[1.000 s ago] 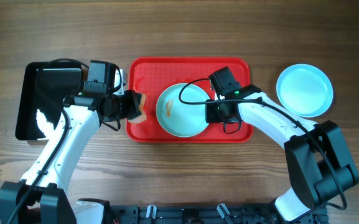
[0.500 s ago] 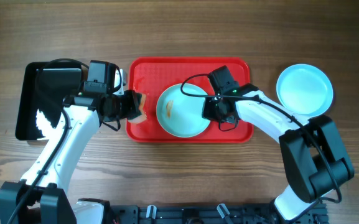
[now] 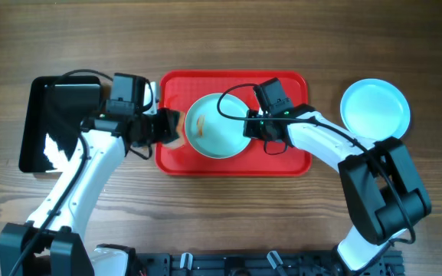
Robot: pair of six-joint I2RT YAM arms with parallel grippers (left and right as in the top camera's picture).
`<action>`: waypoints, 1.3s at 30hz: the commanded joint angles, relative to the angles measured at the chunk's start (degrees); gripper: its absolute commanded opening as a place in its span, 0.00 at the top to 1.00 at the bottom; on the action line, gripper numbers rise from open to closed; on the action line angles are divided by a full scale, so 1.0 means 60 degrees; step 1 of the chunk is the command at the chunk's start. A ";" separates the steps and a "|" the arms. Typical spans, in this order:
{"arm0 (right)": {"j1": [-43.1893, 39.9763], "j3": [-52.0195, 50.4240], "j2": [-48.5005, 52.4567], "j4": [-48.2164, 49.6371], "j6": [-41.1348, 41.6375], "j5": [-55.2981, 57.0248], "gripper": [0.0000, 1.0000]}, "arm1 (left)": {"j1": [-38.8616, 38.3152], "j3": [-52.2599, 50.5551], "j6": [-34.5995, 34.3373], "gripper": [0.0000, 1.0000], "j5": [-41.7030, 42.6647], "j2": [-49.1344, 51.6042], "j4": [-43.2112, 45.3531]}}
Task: Clean dirty plates on tray and stack at the side
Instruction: 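Pinch the plate rim and drag it left toward the sponge, then scrub the plate's sauce smear with the sponge while the right gripper holds it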
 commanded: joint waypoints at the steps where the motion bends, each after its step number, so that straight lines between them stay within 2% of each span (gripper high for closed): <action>1: 0.0153 -0.0095 0.0503 0.0131 0.0138 0.0189 0.96 | -0.0550 -0.0018 -0.0401 0.96 0.0306 0.0135 0.0557; 6: 0.0532 -0.0095 0.0889 0.0321 0.0197 0.0193 0.96 | -0.1381 -0.0018 -0.0506 0.96 -0.0273 0.0597 0.1268; 11: 0.0707 -0.0095 0.1064 0.0353 0.0984 0.0463 0.96 | -0.1923 -0.0018 -0.0503 0.96 -0.1013 0.1399 0.1690; 18: 0.0707 -0.0095 0.1064 0.0310 0.1075 0.0521 0.96 | -0.1985 -0.0018 -0.0754 0.96 -0.1024 0.2244 0.2422; 25: 0.0707 -0.0095 0.1064 0.0306 0.1147 0.0557 0.96 | -0.1996 -0.0018 -0.1024 0.96 -0.1020 0.2324 0.2856; 39: 0.0707 -0.0095 0.1064 0.0124 0.1330 0.0849 0.96 | -0.2379 -0.0018 -0.1035 0.96 -0.1089 0.3381 0.3880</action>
